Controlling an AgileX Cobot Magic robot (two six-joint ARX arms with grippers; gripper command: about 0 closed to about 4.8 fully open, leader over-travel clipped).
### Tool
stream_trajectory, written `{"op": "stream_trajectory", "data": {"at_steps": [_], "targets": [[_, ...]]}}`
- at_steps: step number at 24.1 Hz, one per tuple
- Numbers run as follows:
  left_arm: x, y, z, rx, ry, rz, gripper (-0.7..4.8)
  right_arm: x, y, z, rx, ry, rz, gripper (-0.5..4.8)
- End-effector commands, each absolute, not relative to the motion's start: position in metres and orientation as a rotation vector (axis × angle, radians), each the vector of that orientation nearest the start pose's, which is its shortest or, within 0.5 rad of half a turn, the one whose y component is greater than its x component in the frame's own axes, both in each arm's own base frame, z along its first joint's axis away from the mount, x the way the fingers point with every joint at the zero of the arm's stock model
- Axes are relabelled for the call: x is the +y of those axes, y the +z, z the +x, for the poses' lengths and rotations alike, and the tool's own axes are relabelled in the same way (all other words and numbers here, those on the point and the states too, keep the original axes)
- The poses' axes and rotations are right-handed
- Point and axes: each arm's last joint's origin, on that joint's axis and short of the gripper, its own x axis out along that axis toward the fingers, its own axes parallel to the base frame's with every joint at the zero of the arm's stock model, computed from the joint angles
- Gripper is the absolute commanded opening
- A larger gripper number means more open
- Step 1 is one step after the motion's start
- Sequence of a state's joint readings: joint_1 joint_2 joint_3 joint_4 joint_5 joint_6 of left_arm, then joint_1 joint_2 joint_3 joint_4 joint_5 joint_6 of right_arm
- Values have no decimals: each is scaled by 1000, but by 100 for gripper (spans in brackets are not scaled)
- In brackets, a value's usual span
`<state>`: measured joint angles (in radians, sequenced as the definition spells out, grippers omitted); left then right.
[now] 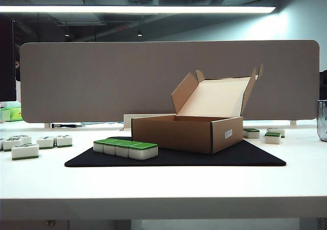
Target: Pick up four mahjong tiles and put them into the paper box.
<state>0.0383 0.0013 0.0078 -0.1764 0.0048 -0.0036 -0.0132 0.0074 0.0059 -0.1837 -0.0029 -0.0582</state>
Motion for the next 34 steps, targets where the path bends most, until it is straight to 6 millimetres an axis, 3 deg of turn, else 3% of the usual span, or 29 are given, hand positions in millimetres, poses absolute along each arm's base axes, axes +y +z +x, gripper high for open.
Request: {"op": "stream_trajectory", "data": {"at_steps": [1,18,26,34], "targets": [[3,148,96,182,26,-4,-6,-1,148,96,180,-6,-59,-1],[3,148,96,182,26,-4,-6,-1,152,96,144,-2,-59,-1],[3,148,96,182,26,-4,-6,0,198,85,31,9,-44,-1],[3,147,96,182,27,-5,-6,0,262,47,32,10,-44,-1]]}}
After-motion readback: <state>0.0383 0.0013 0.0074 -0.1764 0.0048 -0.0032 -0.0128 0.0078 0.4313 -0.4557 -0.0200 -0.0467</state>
